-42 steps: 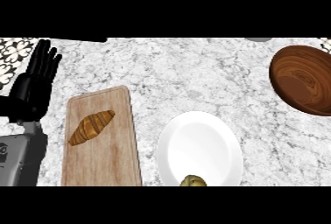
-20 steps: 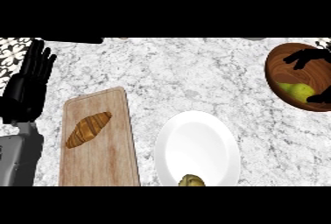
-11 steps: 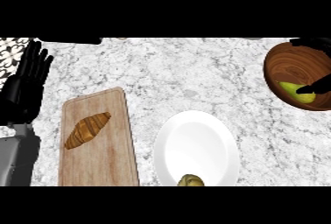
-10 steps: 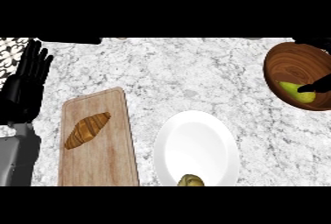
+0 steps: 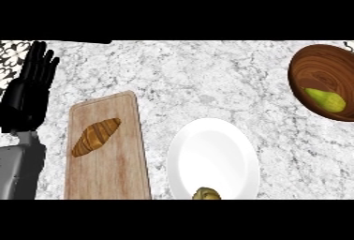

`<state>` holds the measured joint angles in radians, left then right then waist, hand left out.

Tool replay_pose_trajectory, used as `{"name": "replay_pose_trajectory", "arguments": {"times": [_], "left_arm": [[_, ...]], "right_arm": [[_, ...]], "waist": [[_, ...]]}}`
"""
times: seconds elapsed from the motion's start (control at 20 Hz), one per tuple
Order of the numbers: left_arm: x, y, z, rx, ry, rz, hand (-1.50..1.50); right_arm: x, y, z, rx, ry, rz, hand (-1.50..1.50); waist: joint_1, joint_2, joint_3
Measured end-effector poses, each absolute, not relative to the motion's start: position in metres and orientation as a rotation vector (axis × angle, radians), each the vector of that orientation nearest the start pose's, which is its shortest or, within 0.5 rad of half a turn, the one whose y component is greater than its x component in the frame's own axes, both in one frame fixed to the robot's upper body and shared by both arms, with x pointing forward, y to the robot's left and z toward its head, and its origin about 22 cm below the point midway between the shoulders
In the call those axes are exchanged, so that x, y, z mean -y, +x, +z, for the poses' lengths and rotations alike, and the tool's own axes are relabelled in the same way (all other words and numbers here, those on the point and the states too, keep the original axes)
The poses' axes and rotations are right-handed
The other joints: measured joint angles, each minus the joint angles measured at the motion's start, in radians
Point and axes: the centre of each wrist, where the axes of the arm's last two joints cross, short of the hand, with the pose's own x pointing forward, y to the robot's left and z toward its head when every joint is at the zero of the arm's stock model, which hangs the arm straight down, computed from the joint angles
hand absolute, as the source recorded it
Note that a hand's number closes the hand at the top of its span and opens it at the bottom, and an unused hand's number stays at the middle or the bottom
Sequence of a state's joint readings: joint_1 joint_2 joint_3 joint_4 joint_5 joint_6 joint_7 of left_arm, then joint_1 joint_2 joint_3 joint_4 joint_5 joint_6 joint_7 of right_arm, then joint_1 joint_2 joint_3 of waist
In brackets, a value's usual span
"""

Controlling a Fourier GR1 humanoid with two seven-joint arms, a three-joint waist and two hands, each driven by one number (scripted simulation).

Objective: Pick the pear from the plate and place it in the bowl

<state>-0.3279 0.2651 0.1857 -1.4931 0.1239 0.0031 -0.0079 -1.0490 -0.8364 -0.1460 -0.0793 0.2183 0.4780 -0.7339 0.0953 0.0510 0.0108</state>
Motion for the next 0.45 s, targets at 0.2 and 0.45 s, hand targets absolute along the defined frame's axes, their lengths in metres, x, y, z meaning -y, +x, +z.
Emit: {"name": "replay_pose_trajectory", "arguments": {"times": [0.2,0.45], "left_arm": [[-0.298,0.313,0.095,1.851,0.141,-0.020,0.00],[-0.297,0.314,0.099,1.867,0.136,-0.025,0.00]], "right_arm": [[0.495,0.374,0.169,1.754,-0.256,0.444,-1.50],[0.508,0.364,0.179,1.753,-0.262,0.385,-1.50]], "waist": [[0.007,0.008,0.004],[0.013,0.018,0.008]]}}
